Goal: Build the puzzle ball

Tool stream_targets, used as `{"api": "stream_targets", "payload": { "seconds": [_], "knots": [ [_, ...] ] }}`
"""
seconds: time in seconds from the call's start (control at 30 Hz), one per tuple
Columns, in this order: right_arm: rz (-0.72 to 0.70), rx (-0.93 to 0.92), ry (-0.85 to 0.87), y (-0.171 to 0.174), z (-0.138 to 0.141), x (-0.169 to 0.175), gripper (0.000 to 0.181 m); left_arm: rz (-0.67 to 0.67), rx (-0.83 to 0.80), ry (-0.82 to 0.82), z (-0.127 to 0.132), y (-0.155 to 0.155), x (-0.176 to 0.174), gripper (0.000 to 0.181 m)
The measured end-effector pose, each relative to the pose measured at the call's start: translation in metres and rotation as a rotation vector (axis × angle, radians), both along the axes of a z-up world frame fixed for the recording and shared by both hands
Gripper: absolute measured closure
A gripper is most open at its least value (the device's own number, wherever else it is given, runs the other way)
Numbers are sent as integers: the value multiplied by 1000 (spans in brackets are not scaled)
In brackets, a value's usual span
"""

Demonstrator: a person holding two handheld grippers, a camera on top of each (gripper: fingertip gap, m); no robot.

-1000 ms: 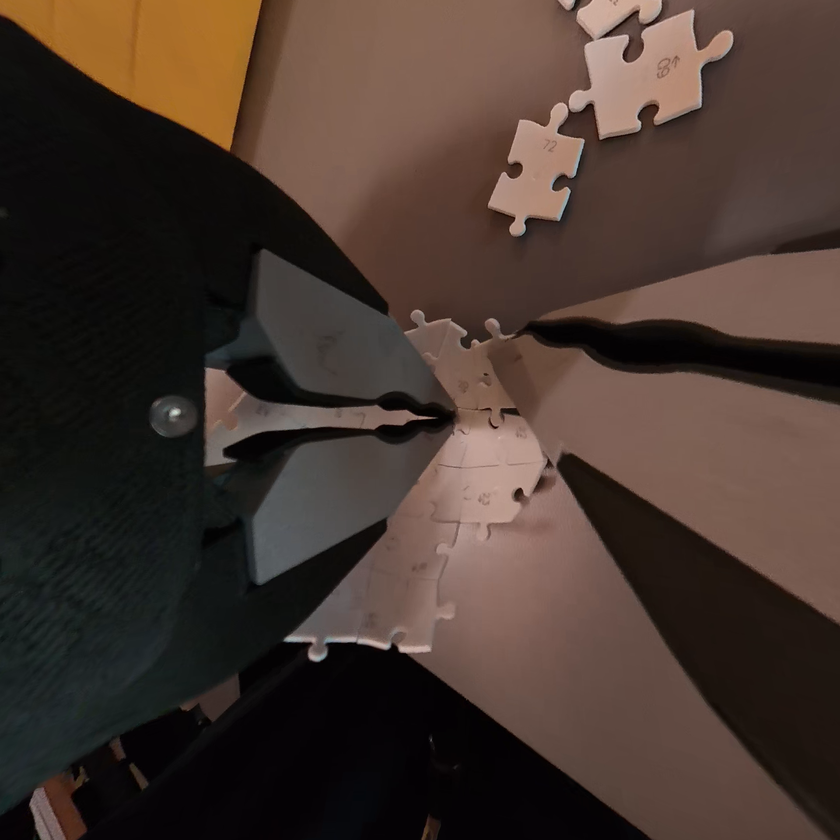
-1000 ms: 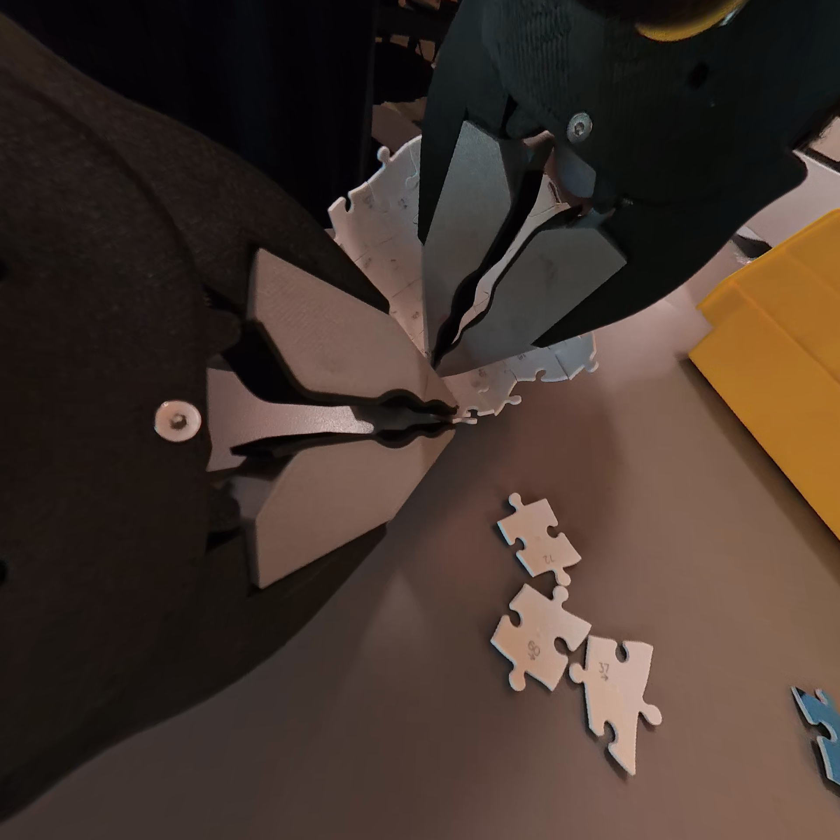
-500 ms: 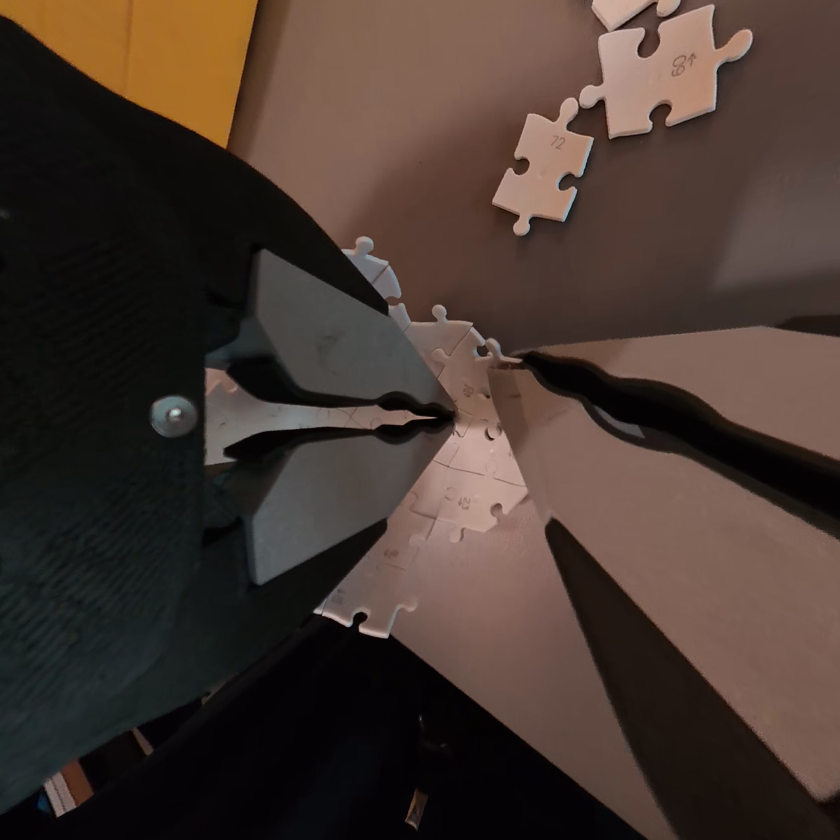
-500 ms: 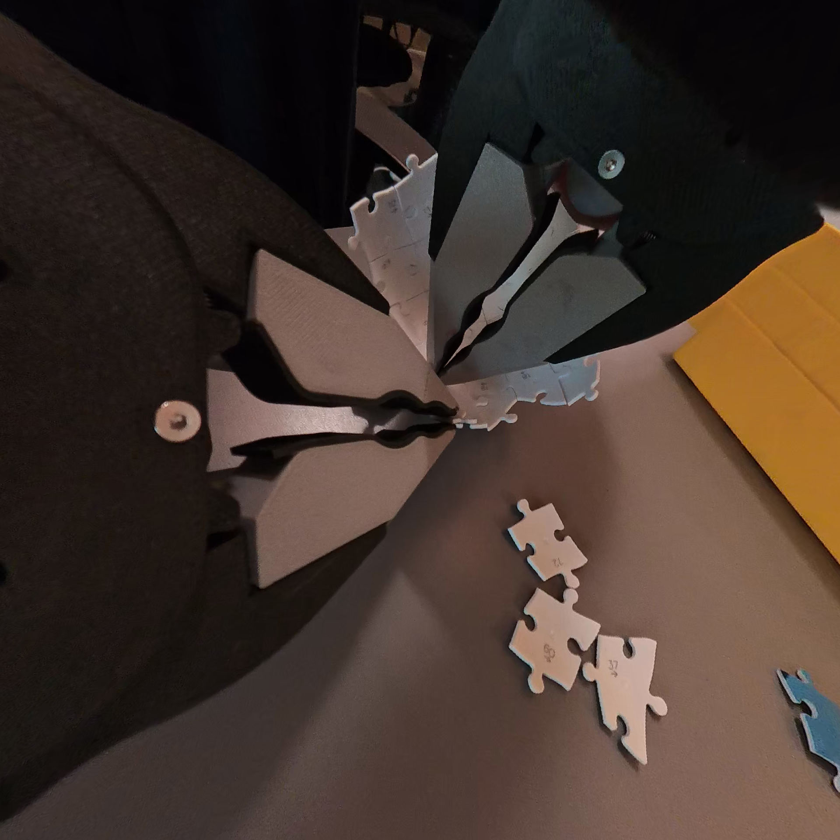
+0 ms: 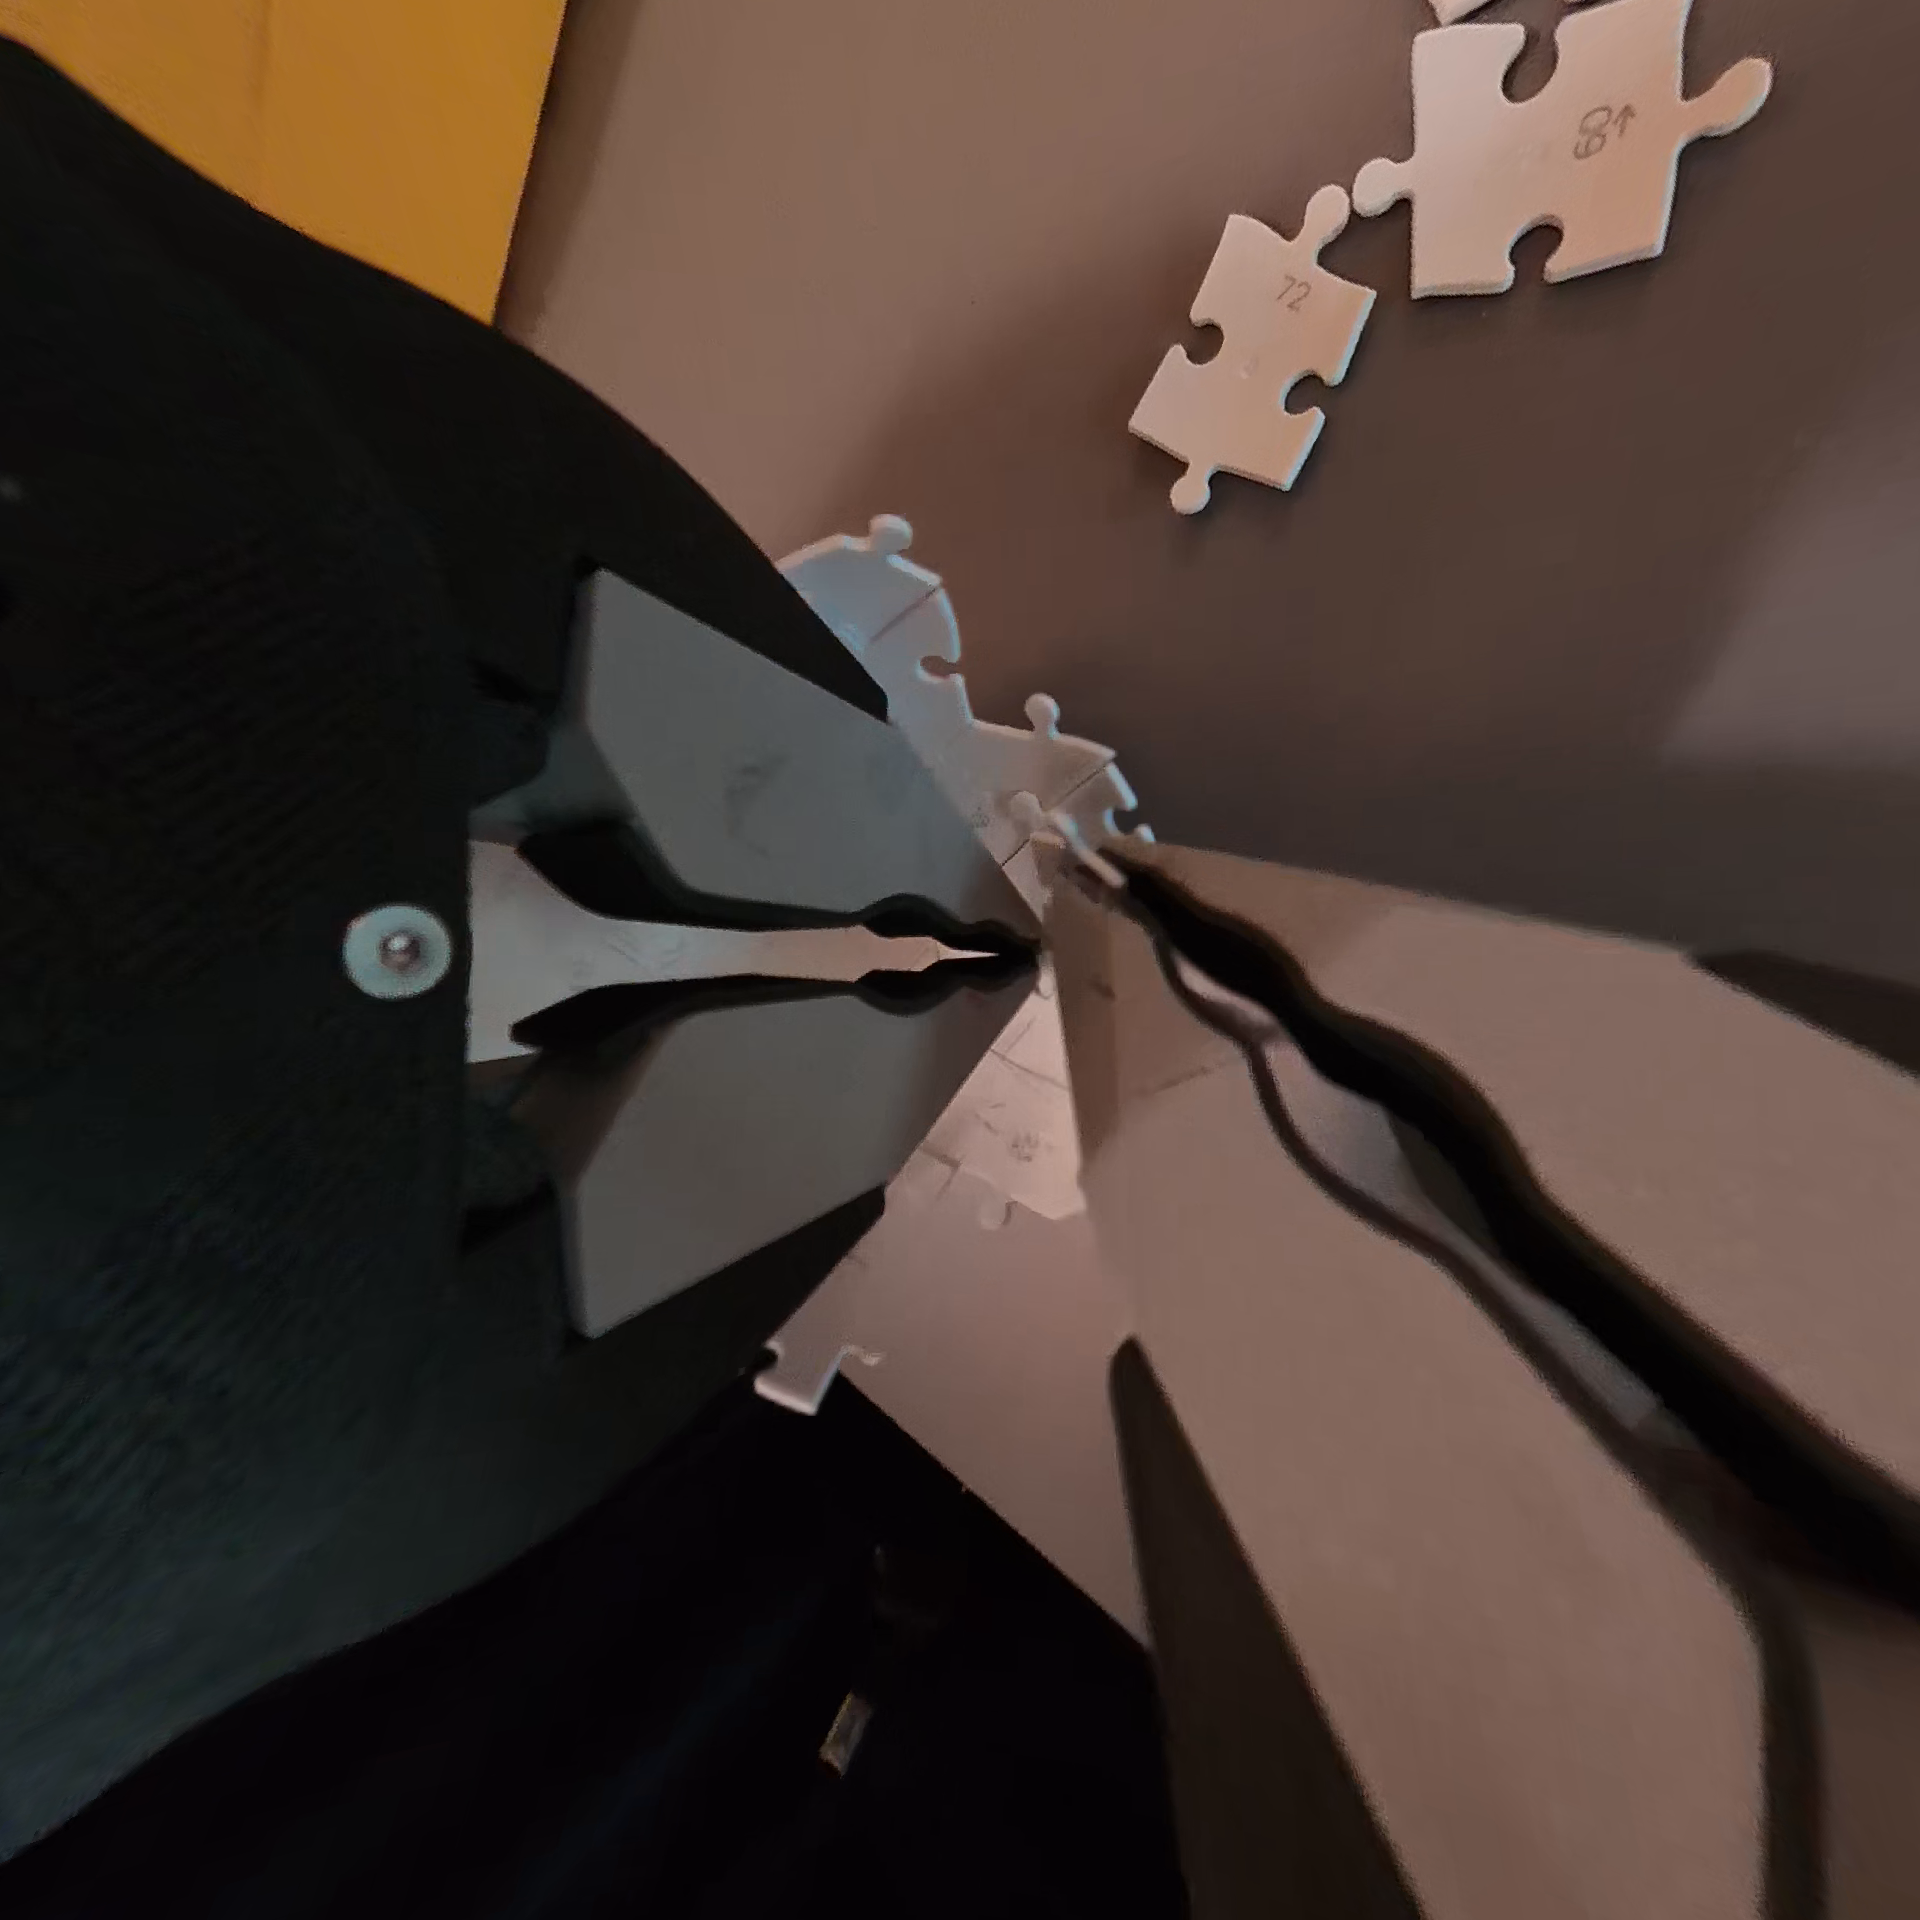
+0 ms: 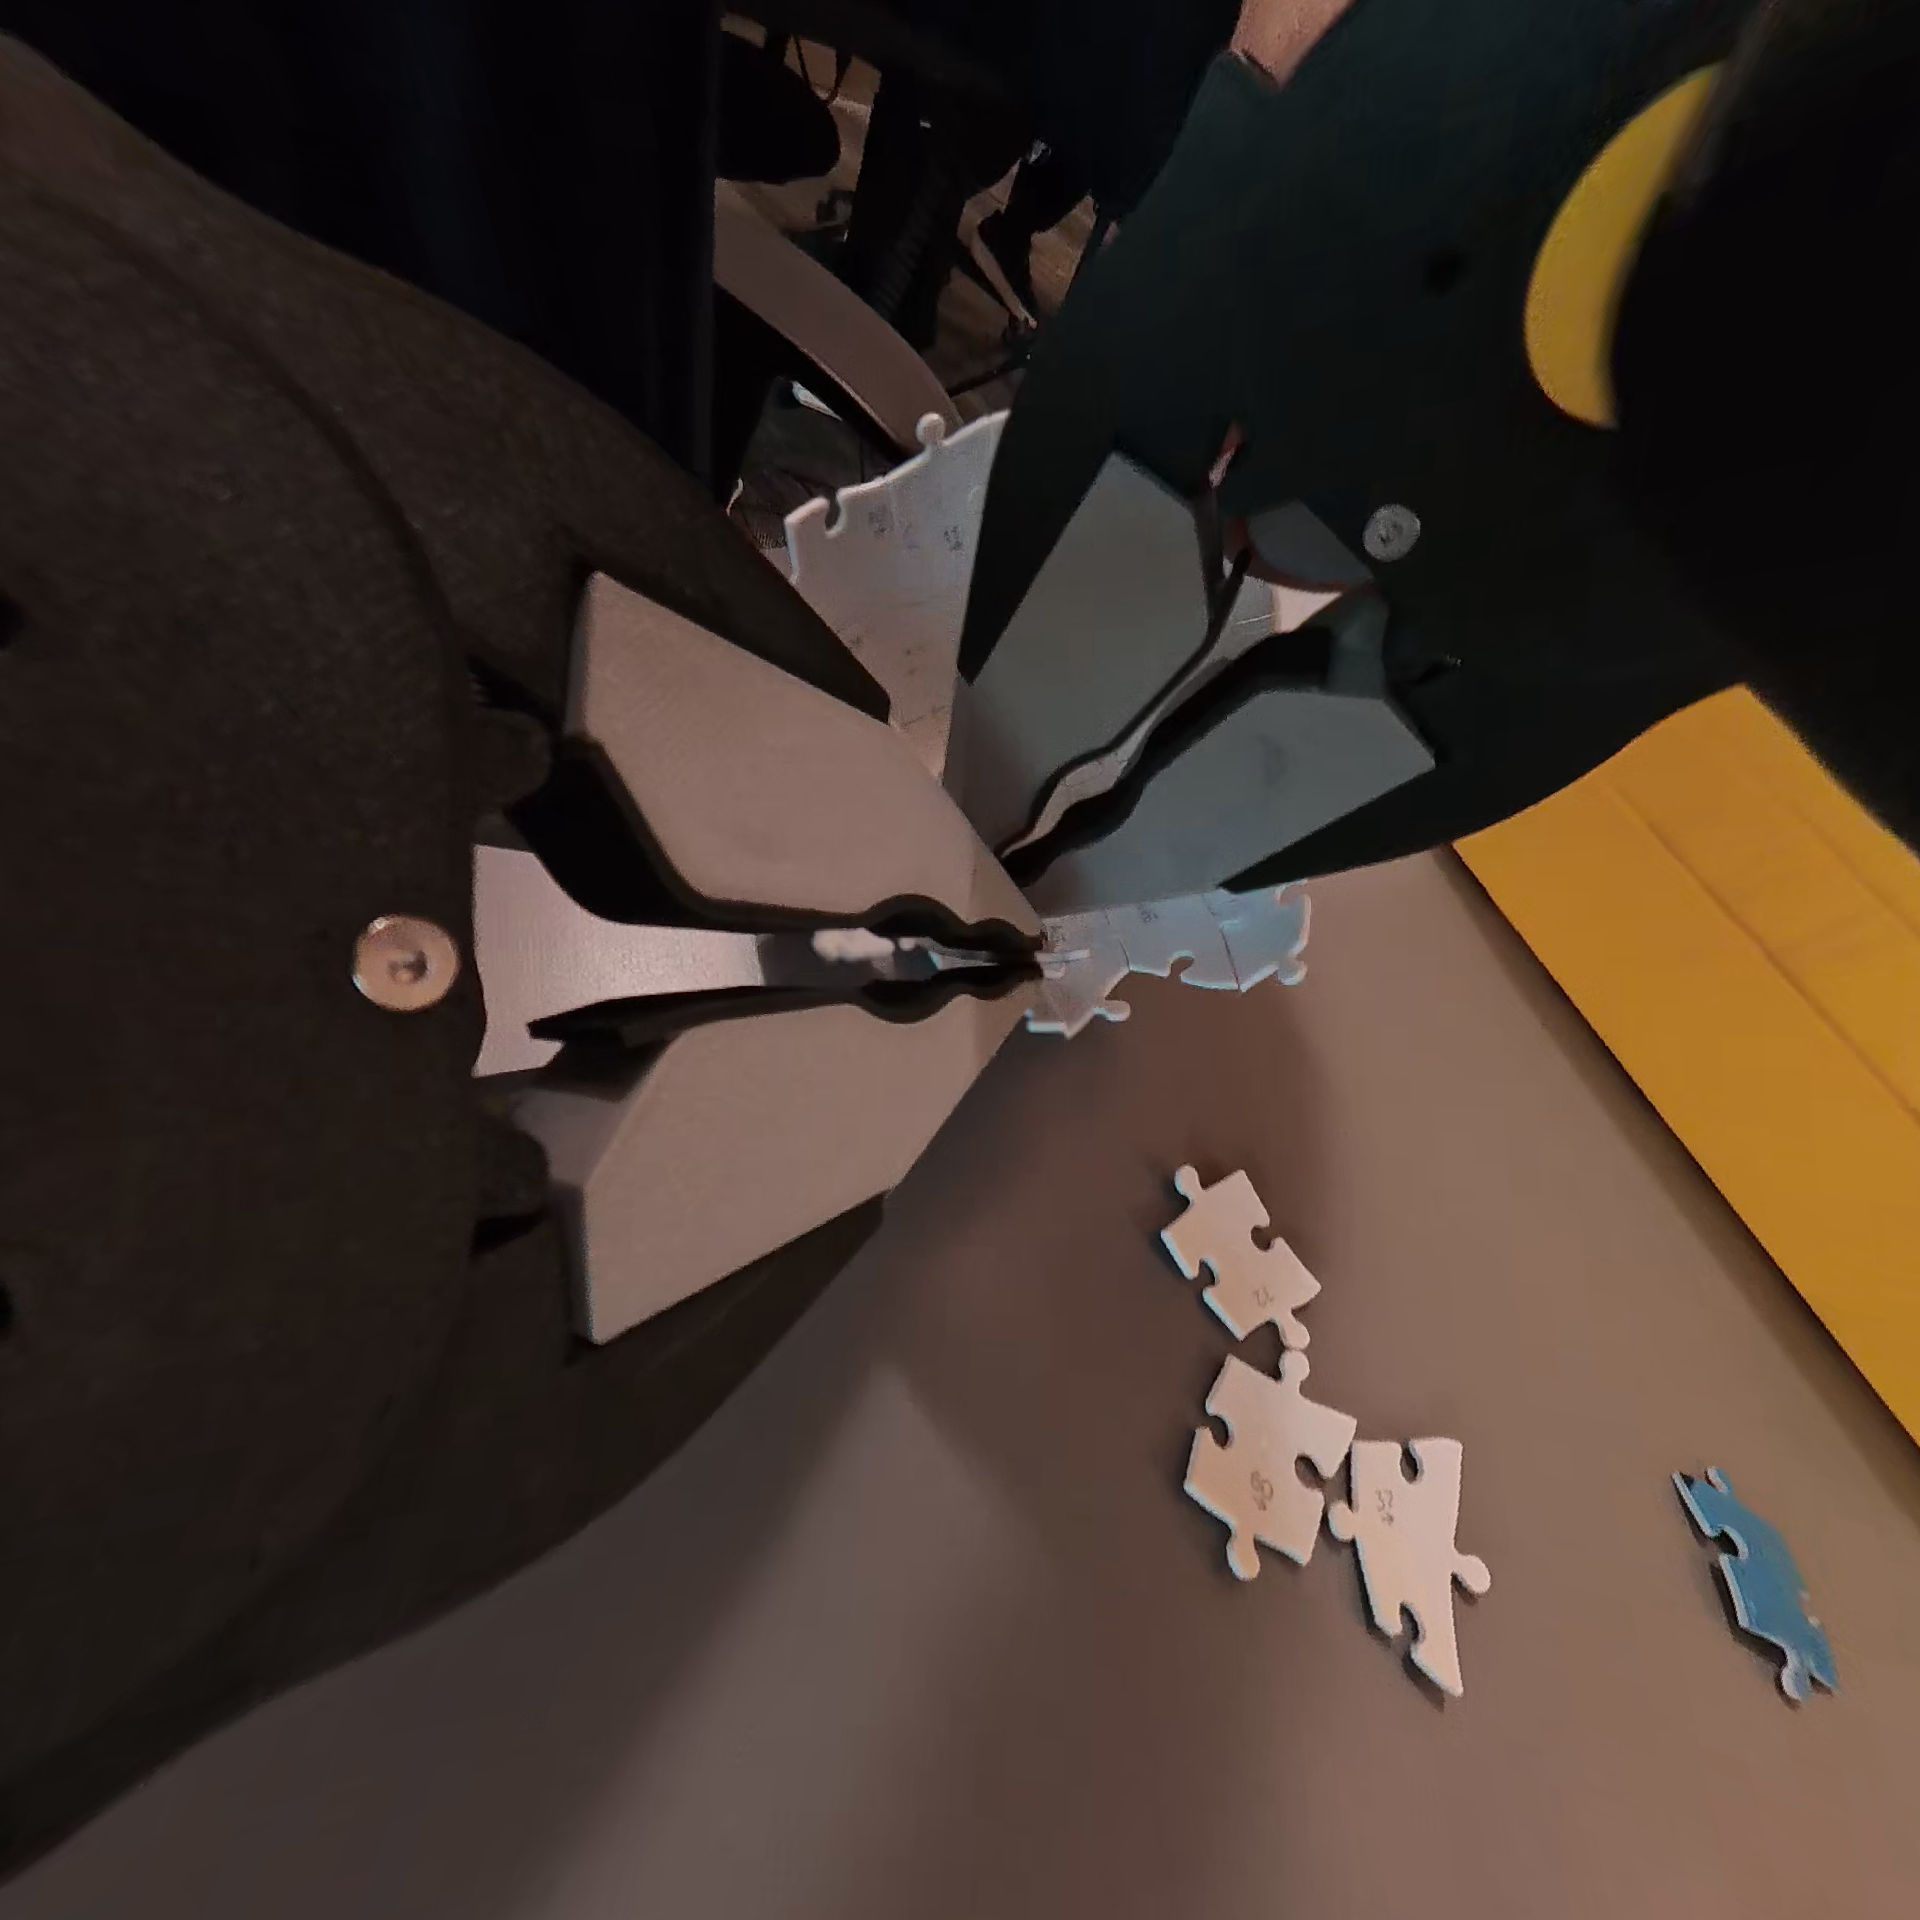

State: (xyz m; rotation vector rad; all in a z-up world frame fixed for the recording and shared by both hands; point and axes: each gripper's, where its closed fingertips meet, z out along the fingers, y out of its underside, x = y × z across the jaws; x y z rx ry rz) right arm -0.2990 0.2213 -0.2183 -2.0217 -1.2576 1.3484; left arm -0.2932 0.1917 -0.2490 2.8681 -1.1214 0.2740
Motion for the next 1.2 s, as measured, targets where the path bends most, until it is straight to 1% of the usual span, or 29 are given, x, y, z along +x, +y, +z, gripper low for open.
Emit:
{"api": "stream_targets", "payload": {
  "seconds": [0.13, 0.3, 0.47, 0.63, 0.73, 0.8, 0.87, 0.93, 1.03, 1.2],
  "knots": [
    [7, 18, -10, -3, 0, 2, 181, 49, 3, 0, 0, 0, 0, 181],
    [41, -18, -39, -8, -4, 7, 181, 110, -7, -26, 0, -3, 2, 181],
    [68, 8, -77, -12, -10, 9, 181, 137, 5, -45, 0, -4, 4, 181],
    [88, 7, -107, -10, -16, 8, 180, 100, 22, -16, 4, -7, 3, 181],
    [100, 14, -120, -8, -17, 6, 180, 55, 76, -37, 18, 2, 7, 181],
    [102, 9, -118, -7, -17, 5, 180, 13, 101, -3, 21, 8, 2, 181],
    [101, 2, -116, -6, -17, 5, 180, -16, 108, 55, 17, 12, -7, 181],
    [101, -5, -113, -5, -17, 5, 180, -28, 79, 83, 10, 9, -12, 181],
    [102, -10, -115, -3, -17, 3, 180, -35, 52, 87, 1, 4, -13, 181],
    [123, -2, -134, -3, -19, -1, 180, -22, 55, 80, 0, 4, -11, 181]
  ]
}}
